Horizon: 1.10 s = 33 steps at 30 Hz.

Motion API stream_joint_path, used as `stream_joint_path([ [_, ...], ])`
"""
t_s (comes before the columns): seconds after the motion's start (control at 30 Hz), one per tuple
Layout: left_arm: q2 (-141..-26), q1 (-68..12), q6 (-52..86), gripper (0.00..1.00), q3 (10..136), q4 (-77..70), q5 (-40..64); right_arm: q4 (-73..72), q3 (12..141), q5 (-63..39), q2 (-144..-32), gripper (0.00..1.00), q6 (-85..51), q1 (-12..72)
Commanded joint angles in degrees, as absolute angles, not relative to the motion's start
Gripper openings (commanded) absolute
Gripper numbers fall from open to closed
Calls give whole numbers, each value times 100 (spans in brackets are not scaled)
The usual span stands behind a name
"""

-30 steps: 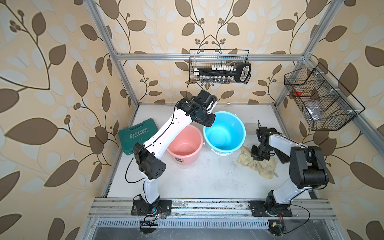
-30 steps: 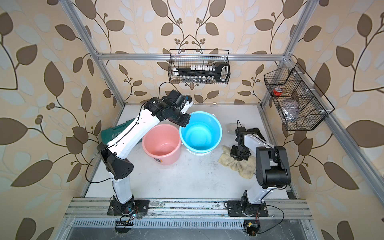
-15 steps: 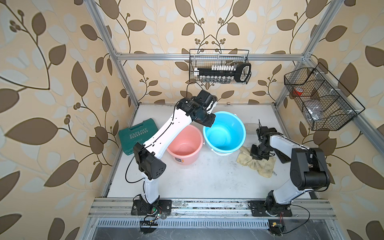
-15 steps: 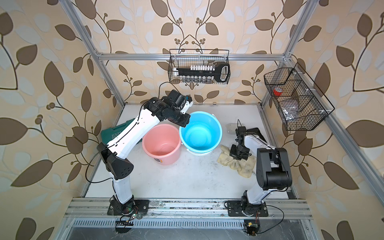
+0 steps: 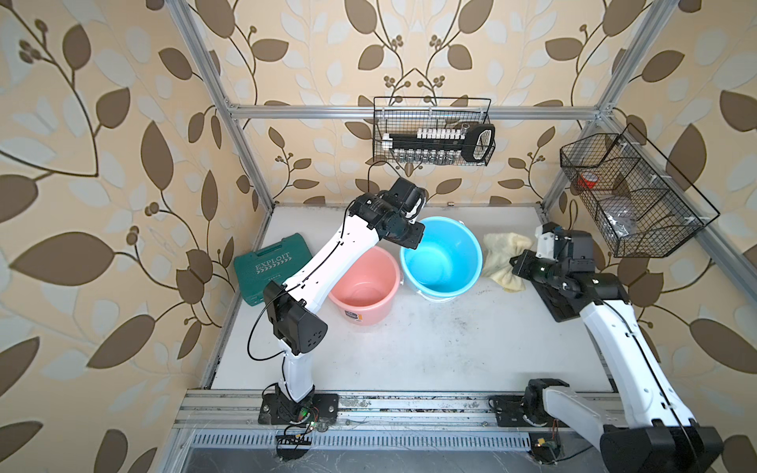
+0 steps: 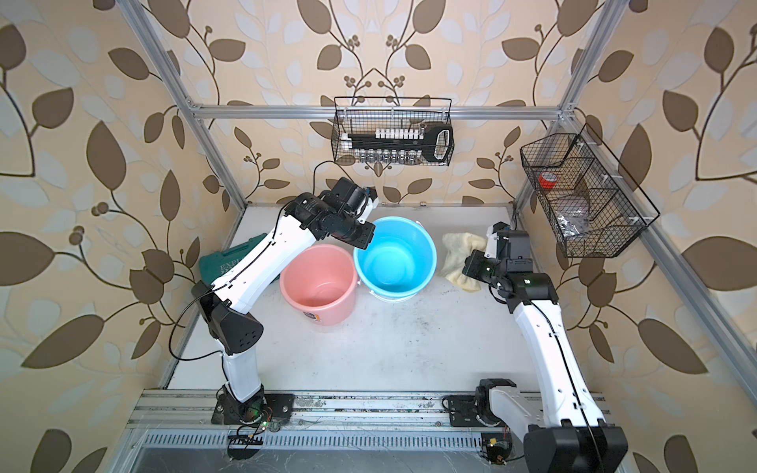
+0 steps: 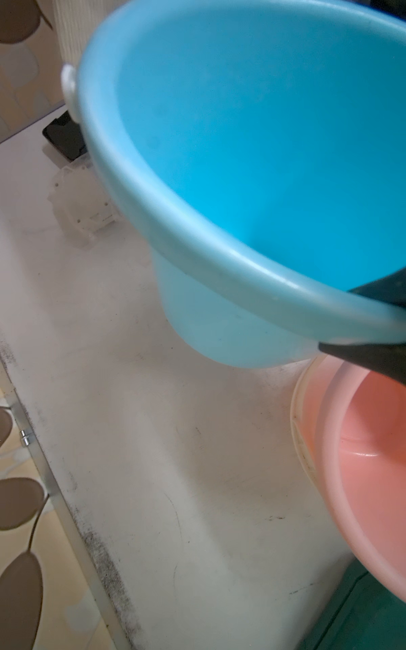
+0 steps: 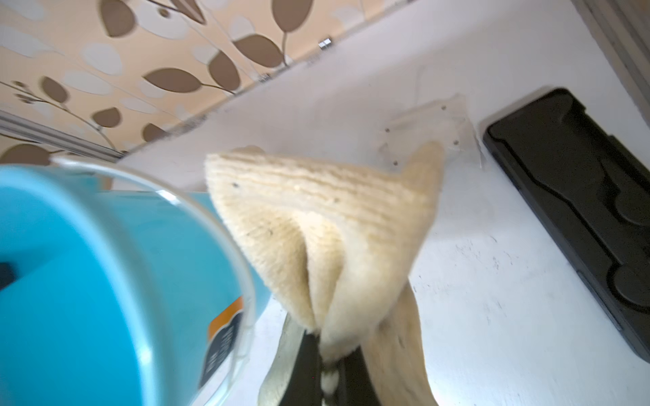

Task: Wipe the inside of the bucket with a cloth
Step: Pick up the cleaning item at the center of the board, then wipe the dirt from the inside of the bucket.

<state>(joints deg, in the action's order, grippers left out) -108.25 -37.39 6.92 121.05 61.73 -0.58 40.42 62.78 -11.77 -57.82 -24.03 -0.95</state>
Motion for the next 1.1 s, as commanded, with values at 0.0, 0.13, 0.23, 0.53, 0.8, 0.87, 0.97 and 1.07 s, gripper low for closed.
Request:
stream_joint_path([
  [0.0,-10400,-3691,935,0,11814,5472,-378,3891,6557,-1947,-5560,0,-2244,-102],
  [0.13,-10212,-3737,1191,0,11174,4740,-428,3934,6958,-2762,-5533,0,-2123,-14],
  [0.23,-10373,-3856,1298,0,11219,4597,-498,3903,7207,-3041,-5541,0,-2104,246],
  [0.53,-10680,-4386,1716,0,11247,4094,-817,4210,7818,-2072,-6484,0,-1604,1766],
  [0.8,-10399,-4412,2161,0,10881,3844,-643,4013,7417,-977,-7053,0,-1432,1843],
  [0.87,-10399,-4412,2235,0,10931,3956,-688,4017,7374,-649,-7211,0,-1420,1851],
  [0.97,-10376,-4412,2332,0,10951,4106,-753,3983,7285,-302,-7408,0,-1347,1903],
  [1.07,-10388,-4412,2467,0,11013,4301,-931,3946,7231,94,-7564,0,-1204,2108],
])
